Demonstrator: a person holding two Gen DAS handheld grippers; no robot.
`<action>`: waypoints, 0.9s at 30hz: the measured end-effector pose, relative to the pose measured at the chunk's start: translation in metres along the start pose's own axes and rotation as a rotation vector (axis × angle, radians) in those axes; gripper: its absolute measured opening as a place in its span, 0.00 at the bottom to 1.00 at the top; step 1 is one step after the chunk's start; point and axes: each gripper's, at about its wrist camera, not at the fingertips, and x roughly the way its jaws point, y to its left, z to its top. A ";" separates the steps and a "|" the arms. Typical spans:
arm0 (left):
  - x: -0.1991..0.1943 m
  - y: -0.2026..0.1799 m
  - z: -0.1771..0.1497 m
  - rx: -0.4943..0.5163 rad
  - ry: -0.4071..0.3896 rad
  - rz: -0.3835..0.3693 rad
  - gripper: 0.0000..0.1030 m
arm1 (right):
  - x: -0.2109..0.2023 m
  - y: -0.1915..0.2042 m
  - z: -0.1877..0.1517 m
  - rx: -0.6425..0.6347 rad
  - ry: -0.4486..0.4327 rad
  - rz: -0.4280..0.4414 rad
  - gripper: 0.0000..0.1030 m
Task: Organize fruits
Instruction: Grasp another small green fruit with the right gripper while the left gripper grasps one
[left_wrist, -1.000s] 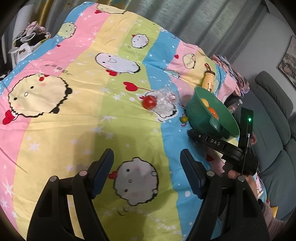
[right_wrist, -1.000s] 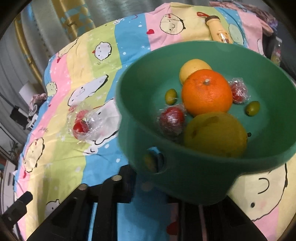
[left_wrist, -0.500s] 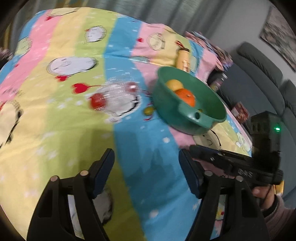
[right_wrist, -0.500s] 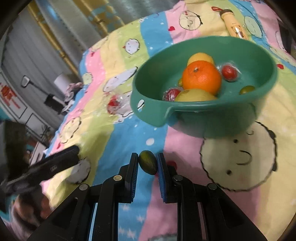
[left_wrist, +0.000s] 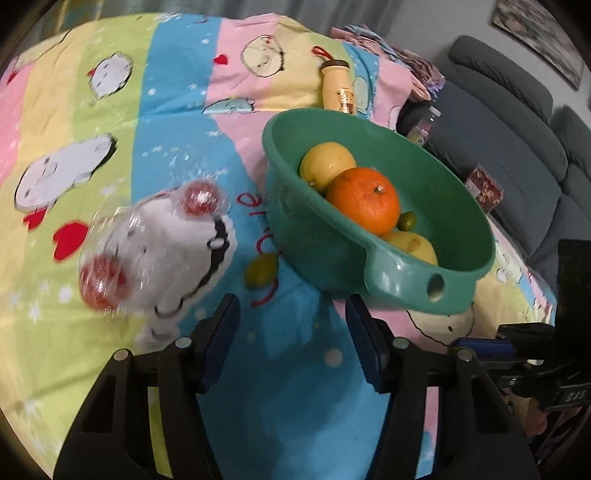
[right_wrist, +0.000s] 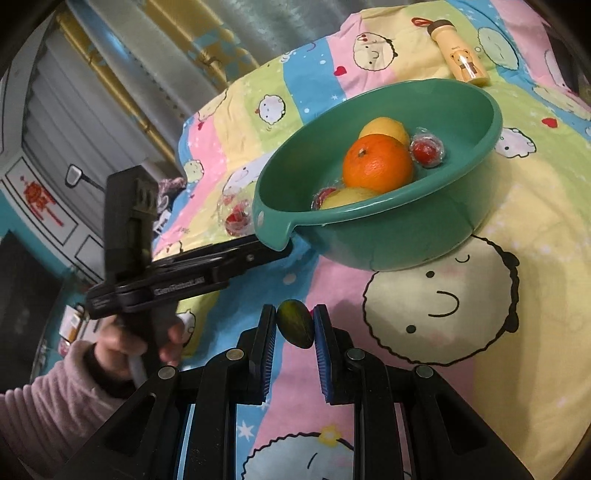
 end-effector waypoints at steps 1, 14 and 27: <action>0.003 0.000 0.002 0.020 0.007 0.007 0.56 | 0.000 -0.001 0.000 0.005 0.000 0.007 0.21; 0.030 0.004 0.015 0.222 0.081 0.120 0.42 | -0.005 -0.015 -0.004 0.034 -0.013 0.042 0.21; 0.022 -0.006 0.009 0.183 0.065 0.140 0.19 | -0.006 -0.017 -0.007 0.045 -0.006 0.030 0.21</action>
